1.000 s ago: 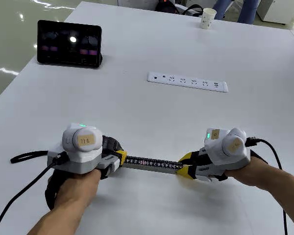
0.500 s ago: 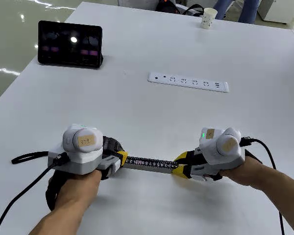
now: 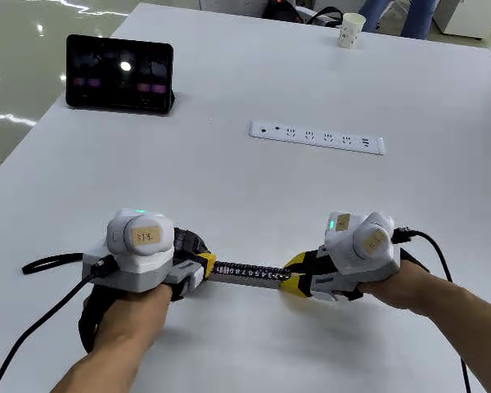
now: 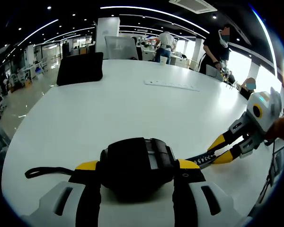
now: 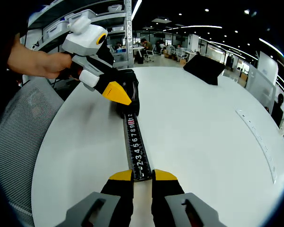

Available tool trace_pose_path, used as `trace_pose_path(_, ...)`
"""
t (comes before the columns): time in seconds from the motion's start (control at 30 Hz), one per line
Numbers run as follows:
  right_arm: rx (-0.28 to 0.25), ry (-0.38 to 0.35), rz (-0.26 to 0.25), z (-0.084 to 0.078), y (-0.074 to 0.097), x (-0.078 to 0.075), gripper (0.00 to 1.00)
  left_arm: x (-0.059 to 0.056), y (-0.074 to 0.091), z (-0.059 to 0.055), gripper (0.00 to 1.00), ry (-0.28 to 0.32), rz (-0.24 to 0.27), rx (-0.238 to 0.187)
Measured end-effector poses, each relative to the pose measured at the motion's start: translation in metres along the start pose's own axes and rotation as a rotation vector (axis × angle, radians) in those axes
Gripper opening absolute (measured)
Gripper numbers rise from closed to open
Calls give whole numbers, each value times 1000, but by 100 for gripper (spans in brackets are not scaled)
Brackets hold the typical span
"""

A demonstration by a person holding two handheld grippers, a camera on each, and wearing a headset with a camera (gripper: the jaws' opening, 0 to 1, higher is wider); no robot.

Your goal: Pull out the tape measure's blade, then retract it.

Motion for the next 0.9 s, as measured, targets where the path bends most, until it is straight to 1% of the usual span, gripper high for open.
trace_pose_path(0.9,-22,18,8,27,-16,7,11,1,0,0,56,10,-7,4)
Point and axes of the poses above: the centre of the closed fingertips' face, and the gripper's own axes: y roughly backward along the fingers, x roughly to its left, z roughly out of its top, the point moved 7 cm from there along y, roughly backward along the fingers, and after that the axes turned 10 degrees about x, right-handed, at the moved point
